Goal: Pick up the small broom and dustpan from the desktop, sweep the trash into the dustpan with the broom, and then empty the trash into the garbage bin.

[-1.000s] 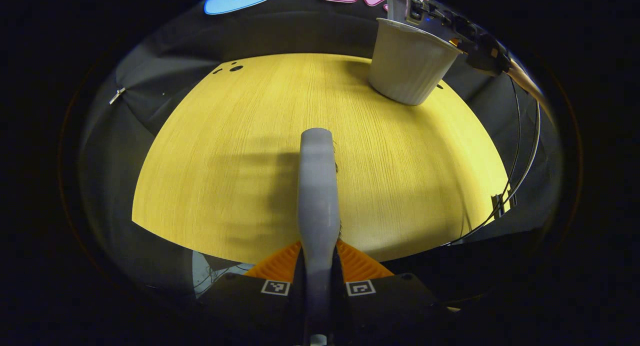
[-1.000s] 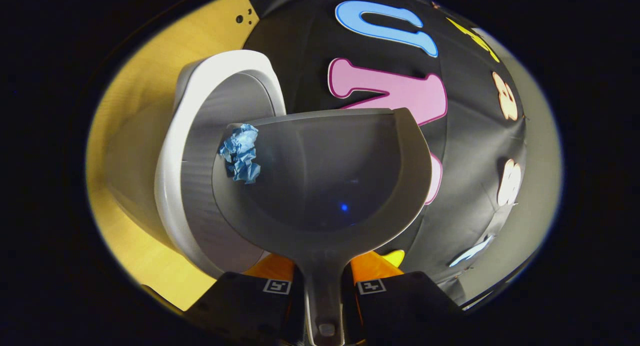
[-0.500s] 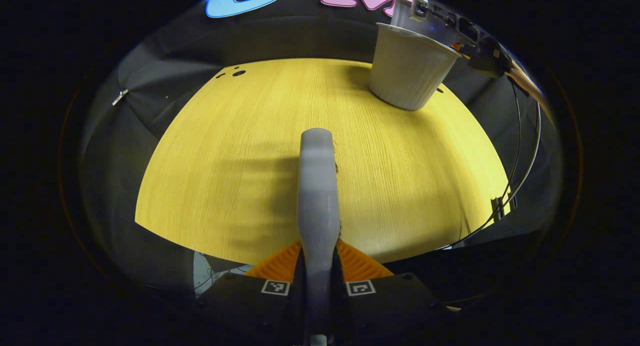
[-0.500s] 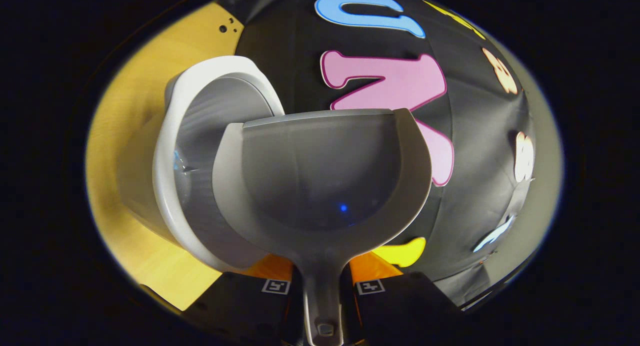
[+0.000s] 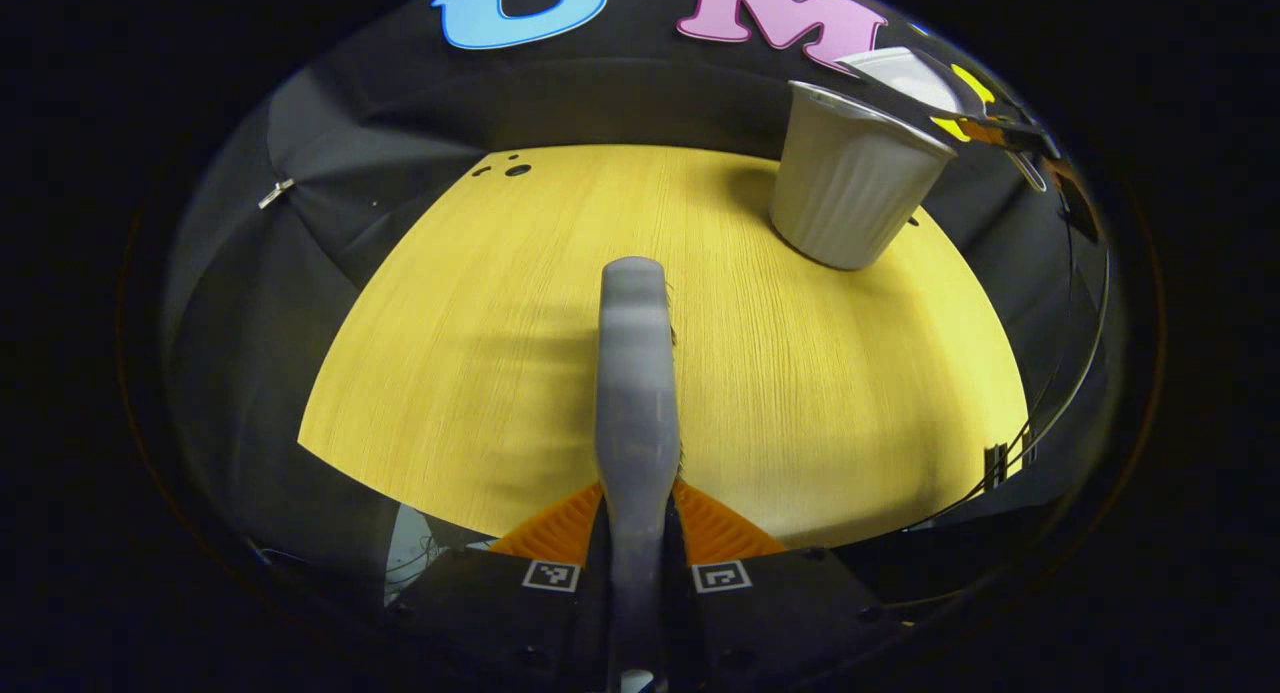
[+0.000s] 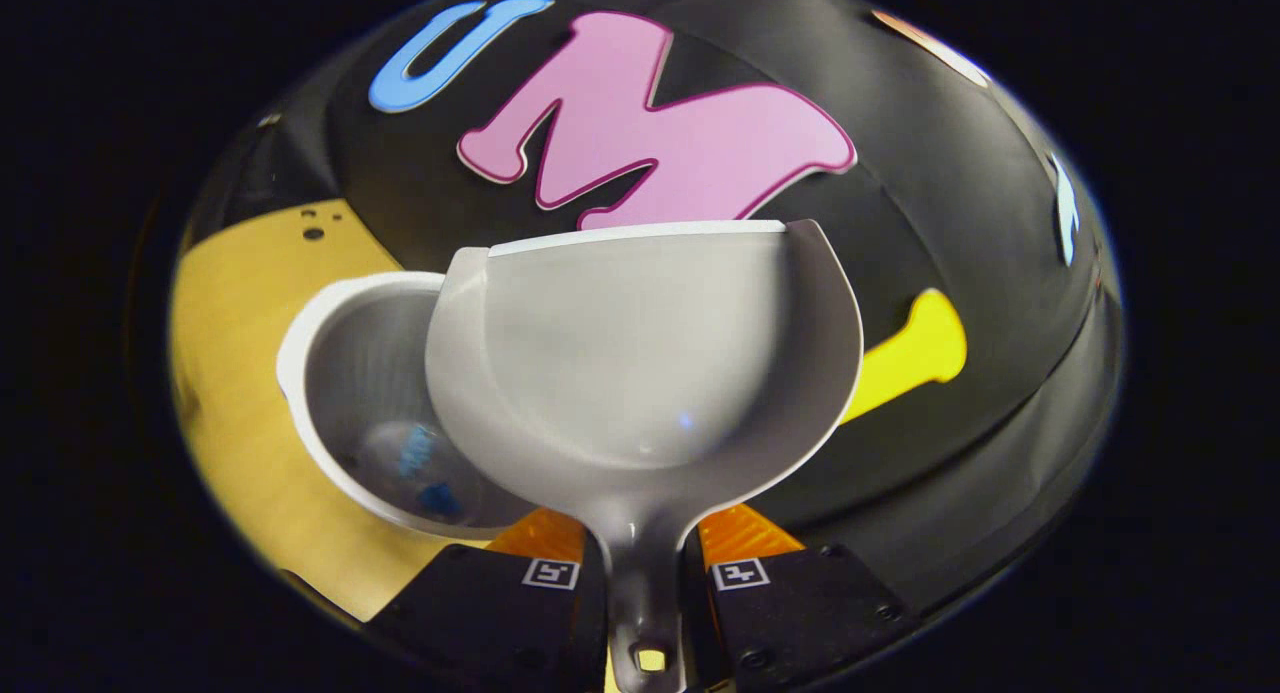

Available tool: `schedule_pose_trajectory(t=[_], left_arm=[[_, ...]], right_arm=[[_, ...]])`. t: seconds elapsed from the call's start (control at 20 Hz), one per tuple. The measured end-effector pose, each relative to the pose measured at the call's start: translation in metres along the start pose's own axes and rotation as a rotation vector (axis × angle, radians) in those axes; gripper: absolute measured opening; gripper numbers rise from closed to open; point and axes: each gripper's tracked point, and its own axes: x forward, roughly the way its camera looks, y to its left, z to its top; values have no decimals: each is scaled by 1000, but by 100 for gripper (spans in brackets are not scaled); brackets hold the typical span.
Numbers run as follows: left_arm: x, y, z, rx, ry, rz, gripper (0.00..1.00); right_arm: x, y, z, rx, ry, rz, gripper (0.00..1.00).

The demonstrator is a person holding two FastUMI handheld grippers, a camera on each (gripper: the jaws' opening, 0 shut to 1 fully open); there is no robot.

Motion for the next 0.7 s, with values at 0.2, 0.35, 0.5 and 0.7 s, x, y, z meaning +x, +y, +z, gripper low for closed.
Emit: schedule_pose_trajectory(t=[0.2, 0.35, 0.5, 0.7], left_arm=[[-13, -14, 2, -59, -16, 5, 26], [-18, -17, 6, -100, -35, 0, 27], [-17, -8, 13, -93, -47, -19, 26], [-7, 18, 29, -38, -51, -44, 26]], right_arm=[[-2, 11, 2, 140, -21, 123, 33], [-11, 25, 3, 265, -6, 248, 33], [-27, 53, 14, 384, 35, 379, 33], [-72, 90, 11, 460, 97, 443, 33]])
